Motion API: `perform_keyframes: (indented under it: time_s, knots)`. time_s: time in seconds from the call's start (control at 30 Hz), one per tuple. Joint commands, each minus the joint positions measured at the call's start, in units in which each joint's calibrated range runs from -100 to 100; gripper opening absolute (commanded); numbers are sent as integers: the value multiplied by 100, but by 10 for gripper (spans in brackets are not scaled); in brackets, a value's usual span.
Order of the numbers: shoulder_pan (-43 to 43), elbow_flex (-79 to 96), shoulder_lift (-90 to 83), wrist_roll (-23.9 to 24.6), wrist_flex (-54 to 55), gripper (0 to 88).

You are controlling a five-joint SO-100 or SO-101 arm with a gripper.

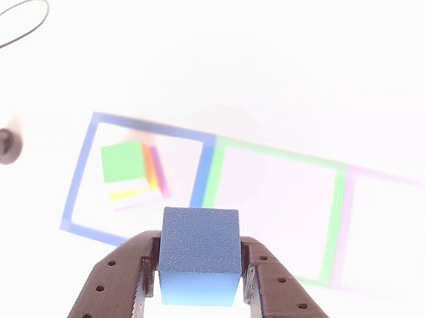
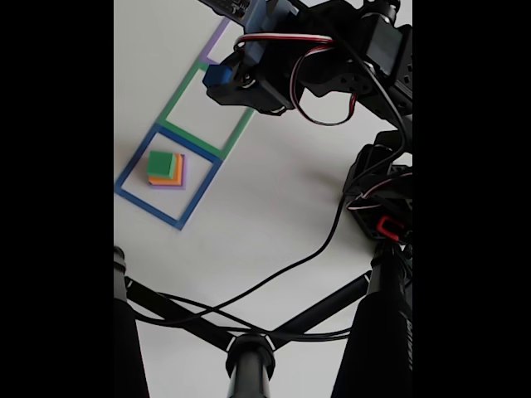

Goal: Tower of hanoi

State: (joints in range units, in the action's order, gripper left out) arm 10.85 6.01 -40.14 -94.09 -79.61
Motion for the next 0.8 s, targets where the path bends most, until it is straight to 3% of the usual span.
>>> perform_keyframes:
  time_s: [0.0, 0.2, 0.43, 0.6, 0.7, 0.77]
  knots:
    - [488, -1255, -180, 271, -1026, 35]
    - [1149, -1982, -221, 491, -1690, 34]
    - [1561, -1891, -188, 389, -1561, 34]
    - [1533, -801, -196, -101, -532, 34]
    - [1408, 372, -253, -591, 561, 34]
    - [1331, 1190, -285, -591, 1419, 34]
